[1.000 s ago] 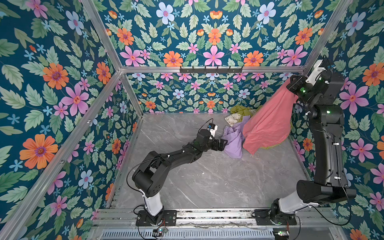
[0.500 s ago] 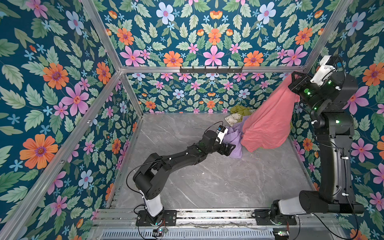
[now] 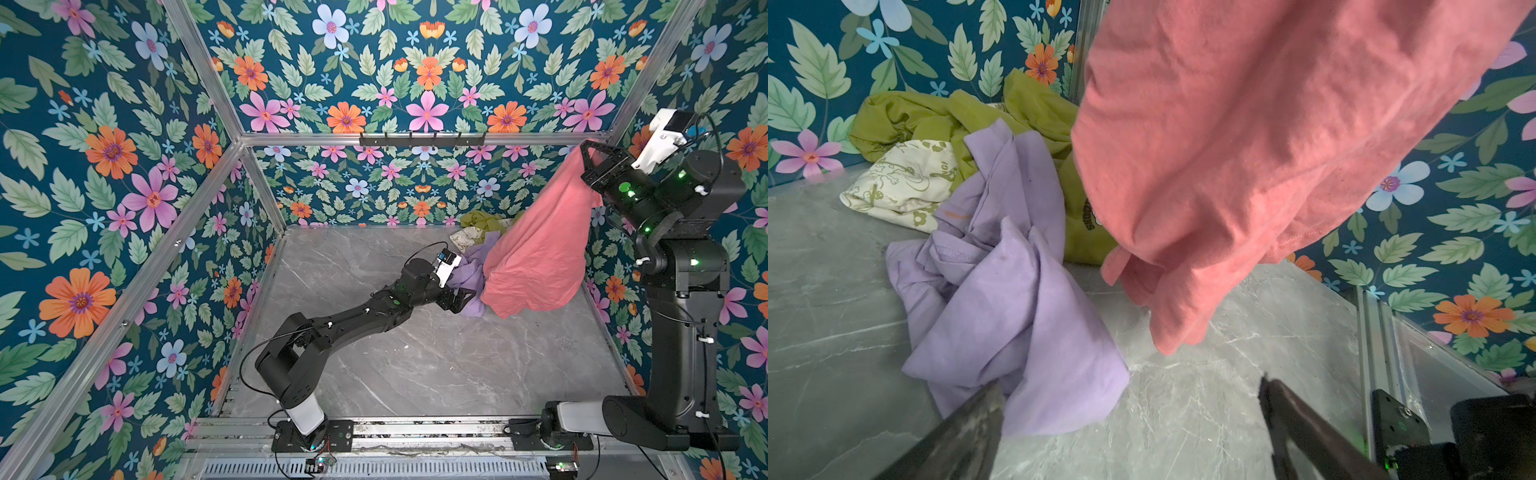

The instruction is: Pick out a specific cloth from the pile

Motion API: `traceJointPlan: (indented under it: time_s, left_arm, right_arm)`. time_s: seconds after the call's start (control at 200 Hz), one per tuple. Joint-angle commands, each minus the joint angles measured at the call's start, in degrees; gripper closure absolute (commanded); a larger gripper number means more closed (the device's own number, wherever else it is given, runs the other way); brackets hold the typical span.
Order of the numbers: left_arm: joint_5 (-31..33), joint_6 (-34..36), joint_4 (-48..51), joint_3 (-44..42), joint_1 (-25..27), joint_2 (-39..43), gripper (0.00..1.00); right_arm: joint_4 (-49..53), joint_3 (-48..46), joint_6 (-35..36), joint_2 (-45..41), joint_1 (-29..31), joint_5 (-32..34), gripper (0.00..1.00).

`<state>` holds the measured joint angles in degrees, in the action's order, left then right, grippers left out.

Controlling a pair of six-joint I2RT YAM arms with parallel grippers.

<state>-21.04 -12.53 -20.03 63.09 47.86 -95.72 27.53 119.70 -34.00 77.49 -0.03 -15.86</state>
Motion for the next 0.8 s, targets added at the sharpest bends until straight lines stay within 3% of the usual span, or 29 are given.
traceJointPlan:
  time_s: [0.0,0.3,0.6,0.66,0.795]
  left_arm:
    - [-1.6,-0.7,-2.7,-0.9,0.0,1.2,0.02]
    - [-4.8,-3.7,-6.9,-4.1,1.0,2.9,0.03]
    - [-1.0,-2.1,-9.5,-5.0,1.5,4.3,0.04]
    - [-1.4,-2.1,-9.6,-4.7,1.5,4.4,0.09]
    - [-2.2,-2.1,-9.6,-4.6,1.5,4.8,0.34]
  right_arm:
    - [-0.2,0.9,0.3,-0.5,2.1,-0.6,1.0]
    - [0.6,1.8,1.7,-1.8,8.9,2.4,1.0]
    - [0.7,2.1,0.9,-1.5,11.6,1.7,1.0]
    - [0.7,2.1,0.7,-1.6,11.6,1.3,1.0]
    - [0.9,1.8,0.5,-1.9,11.6,1.4,1.0]
